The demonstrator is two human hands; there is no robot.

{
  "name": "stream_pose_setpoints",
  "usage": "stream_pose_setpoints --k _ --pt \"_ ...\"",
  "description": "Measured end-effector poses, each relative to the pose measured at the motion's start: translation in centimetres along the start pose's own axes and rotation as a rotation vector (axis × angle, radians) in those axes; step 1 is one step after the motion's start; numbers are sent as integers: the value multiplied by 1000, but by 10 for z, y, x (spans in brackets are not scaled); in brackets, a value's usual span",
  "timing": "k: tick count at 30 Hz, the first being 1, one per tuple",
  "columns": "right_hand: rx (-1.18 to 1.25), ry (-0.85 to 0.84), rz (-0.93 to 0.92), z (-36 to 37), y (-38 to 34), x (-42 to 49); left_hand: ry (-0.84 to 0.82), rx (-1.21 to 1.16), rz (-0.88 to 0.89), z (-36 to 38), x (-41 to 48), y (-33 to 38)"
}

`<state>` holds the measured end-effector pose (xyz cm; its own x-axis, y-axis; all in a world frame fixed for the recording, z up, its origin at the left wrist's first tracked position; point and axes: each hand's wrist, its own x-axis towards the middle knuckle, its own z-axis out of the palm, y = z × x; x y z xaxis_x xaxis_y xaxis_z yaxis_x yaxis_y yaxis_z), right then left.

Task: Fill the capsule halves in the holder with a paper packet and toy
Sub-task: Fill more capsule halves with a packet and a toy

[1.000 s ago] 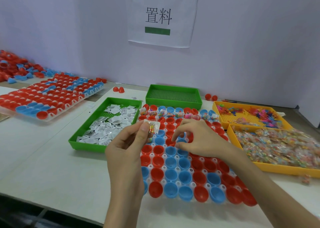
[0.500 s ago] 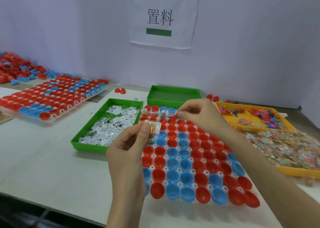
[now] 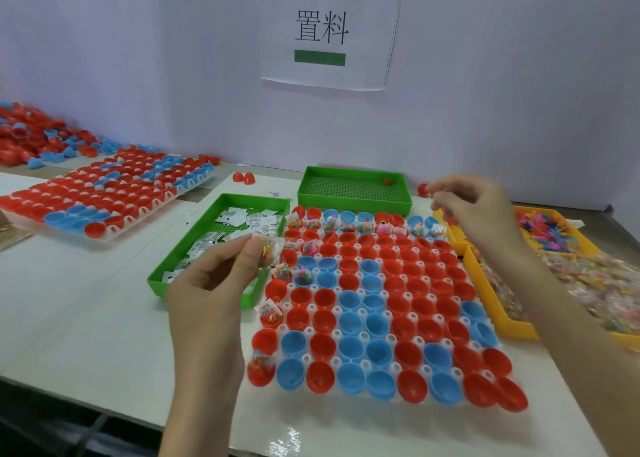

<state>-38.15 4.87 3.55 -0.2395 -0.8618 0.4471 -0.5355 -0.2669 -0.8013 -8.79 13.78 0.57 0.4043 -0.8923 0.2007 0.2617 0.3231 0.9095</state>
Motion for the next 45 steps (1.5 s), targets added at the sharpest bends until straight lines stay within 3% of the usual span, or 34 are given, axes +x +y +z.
stream_pose_setpoints --k 4,8,13,35,45 --pt "-21 90 -9 -23 20 -37 -88 304 104 -8 22 7" --pt "28 132 0 -25 23 -39 -346 666 186 -1 37 7" --pt "76 111 4 -21 23 -41 -518 952 304 10 40 -4" --pt "80 101 31 -22 24 -41 -669 1213 338 -9 23 -21" --pt "107 115 58 -26 27 -41 -677 1342 188 5 26 -16"
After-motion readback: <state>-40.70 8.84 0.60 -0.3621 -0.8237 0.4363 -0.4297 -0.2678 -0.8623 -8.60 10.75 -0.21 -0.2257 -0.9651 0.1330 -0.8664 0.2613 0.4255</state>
